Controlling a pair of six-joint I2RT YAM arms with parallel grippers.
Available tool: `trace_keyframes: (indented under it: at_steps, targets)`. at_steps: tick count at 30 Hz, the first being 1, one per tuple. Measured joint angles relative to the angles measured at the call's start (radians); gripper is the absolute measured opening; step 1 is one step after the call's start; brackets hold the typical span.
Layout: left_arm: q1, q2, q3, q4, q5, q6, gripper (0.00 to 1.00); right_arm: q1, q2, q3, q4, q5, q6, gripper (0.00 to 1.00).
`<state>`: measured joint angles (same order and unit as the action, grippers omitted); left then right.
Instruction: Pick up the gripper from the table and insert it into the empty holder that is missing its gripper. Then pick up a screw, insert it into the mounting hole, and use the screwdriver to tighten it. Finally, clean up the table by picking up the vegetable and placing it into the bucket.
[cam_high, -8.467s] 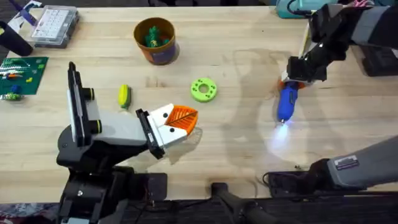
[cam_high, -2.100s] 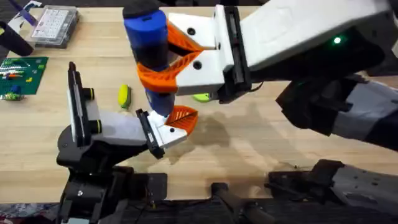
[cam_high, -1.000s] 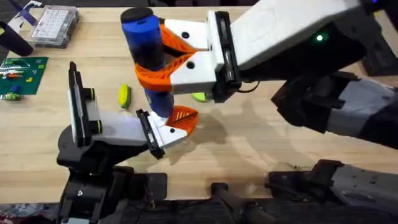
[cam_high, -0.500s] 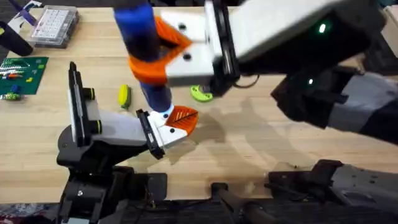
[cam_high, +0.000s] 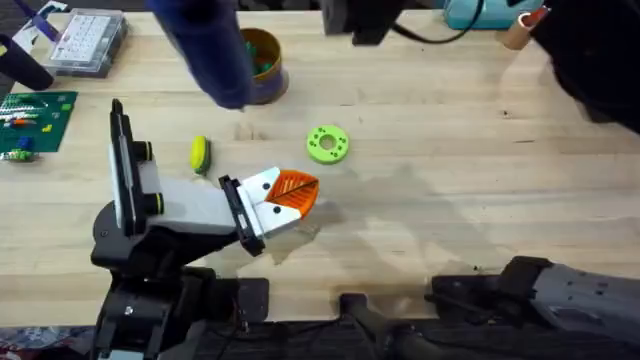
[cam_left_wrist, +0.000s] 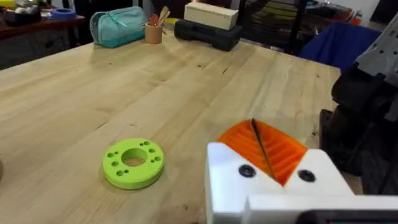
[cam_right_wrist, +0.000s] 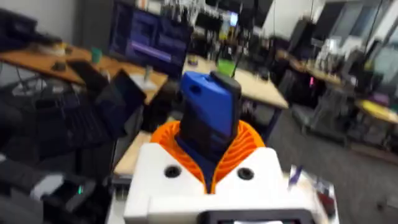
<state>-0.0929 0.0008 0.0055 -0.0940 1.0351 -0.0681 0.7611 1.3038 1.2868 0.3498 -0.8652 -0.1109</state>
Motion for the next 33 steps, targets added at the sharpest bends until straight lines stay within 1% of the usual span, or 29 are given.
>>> trace_keyframes:
  at_steps: [3,6,9,11,14,17,20,26,33]
  targets:
    - [0.0,0.0,0.0,0.0,0.0,0.0,0.015,-0.025,0.001,0.001,-0.148,0.007,-0.084,0.025]
    - [0.0,0.0,0.0,0.0,0.0,0.0,0.015,-0.056,0.003,0.001,-0.317,0.063,-0.204,0.025]
    - [0.0,0.0,0.0,0.0,0.0,0.0,0.015,-0.085,0.021,0.001,-0.445,0.173,-0.342,0.025]
    - [0.0,0.0,0.0,0.0,0.0,0.0,0.015,-0.105,0.048,0.001,-0.51,0.275,-0.445,0.025]
    - [0.0,0.0,0.0,0.0,0.0,0.0,0.015,-0.145,0.111,0.001,-0.555,0.413,-0.573,0.025]
    - [0.0,0.0,0.0,0.0,0.0,0.0,0.015,-0.198,0.2,0.001,-0.561,0.522,-0.692,0.025]
    - [0.0,0.0,0.0,0.0,0.0,0.0,0.015,-0.251,0.296,0.001,-0.549,0.589,-0.809,0.025]
    - [0.0,0.0,0.0,0.0,-0.001,0.0,0.015,-0.347,0.482,0.001,-0.418,0.669,-1.01,0.025]
    - [0.0,0.0,0.0,0.0,-0.001,0.0,0.015,-0.457,0.648,0.001,-0.297,0.706,-1.196,0.025]
